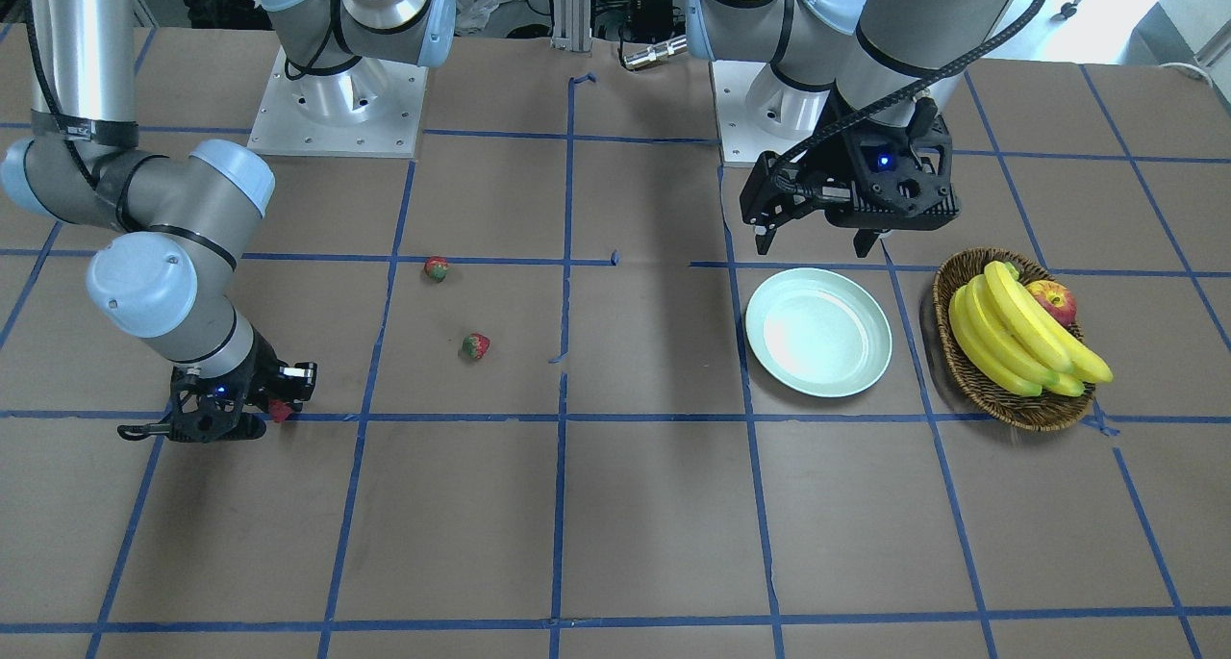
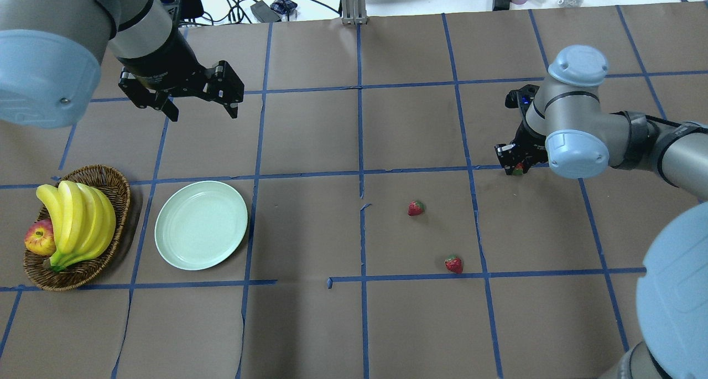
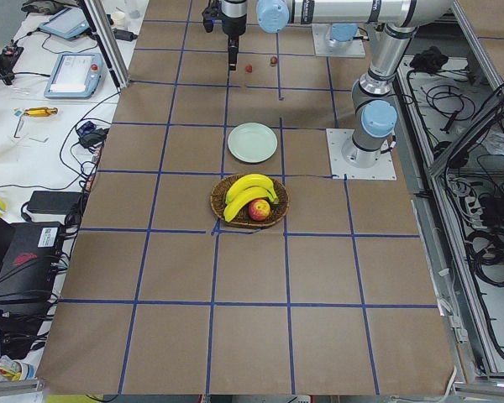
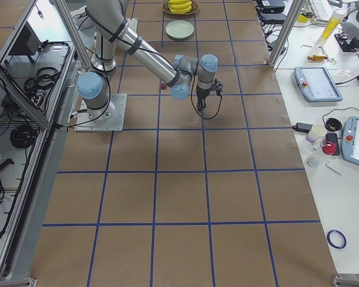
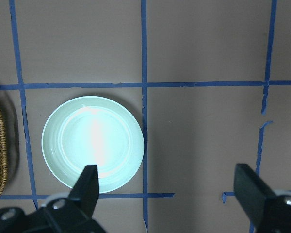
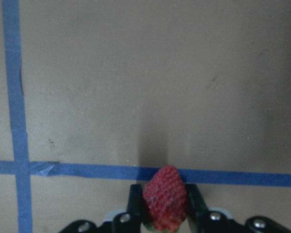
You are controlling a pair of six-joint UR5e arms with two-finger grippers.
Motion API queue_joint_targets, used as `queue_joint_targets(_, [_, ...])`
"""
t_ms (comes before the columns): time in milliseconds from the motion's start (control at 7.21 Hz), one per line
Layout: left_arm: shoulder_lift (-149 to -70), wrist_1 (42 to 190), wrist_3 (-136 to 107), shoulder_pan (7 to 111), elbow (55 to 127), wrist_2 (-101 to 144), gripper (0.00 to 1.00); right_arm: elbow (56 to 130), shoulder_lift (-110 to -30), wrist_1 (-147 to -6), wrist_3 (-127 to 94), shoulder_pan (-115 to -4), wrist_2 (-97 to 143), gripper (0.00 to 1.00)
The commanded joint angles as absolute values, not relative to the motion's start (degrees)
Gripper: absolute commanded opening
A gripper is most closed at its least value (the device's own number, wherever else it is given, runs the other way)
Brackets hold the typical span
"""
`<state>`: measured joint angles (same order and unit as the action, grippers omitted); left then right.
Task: Collect all strawberries into plate
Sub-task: 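Carry the strawberry toward the plate and release it beside the plate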
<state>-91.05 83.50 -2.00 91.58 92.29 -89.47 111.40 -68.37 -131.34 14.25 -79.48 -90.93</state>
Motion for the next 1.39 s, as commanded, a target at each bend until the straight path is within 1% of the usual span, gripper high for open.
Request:
queue_joint_targets(0, [-91.1, 83.4, -1.9, 91.6, 92.3, -89.5, 1.00, 106.8, -69.7, -130.7, 10.5, -85.0, -90.2, 0.00])
queue_joint_targets(139, [-91.1, 83.4, -1.9, 91.6, 92.3, -89.5, 1.00, 104.9, -69.6, -130.4, 0.4, -91.9, -88.5, 0.00])
queue_joint_targets(277, [-91.1, 83.4, -1.9, 91.6, 92.3, -89.6, 1.00, 104.6, -69.3, -130.7, -11.8, -97.8, -84.2, 0.00])
queue_joint_targets(554, [-91.1, 83.4, -1.9, 91.6, 92.3, -89.6, 1.00, 104.6, -68.6, -132.3, -27.8, -108.0, -79.3, 0.00])
queue_joint_targets(832, [-90.8, 83.5, -1.9, 91.6, 92.3, -89.6, 1.00, 105.4, -66.1, -132.9, -33.3, -117.6, -80.3, 0.00])
queue_joint_targets(970, [-90.9, 83.5, -1.9, 91.6, 92.4, -89.6, 1.00, 105.4, -65.0, -133.0, -33.3, -119.0, -80.4, 0.00])
queue_joint_targets(1109, [-90.9, 83.5, -1.9, 91.6, 92.4, -89.5, 1.00, 105.4, -64.6, -133.0, -33.3, -119.0, -80.4, 0.36])
queue_joint_targets(1248, [-90.9, 83.6, -1.9, 91.6, 92.4, -89.5, 1.00, 105.1, -65.1, -133.0, -33.2, -118.9, -81.3, 0.99])
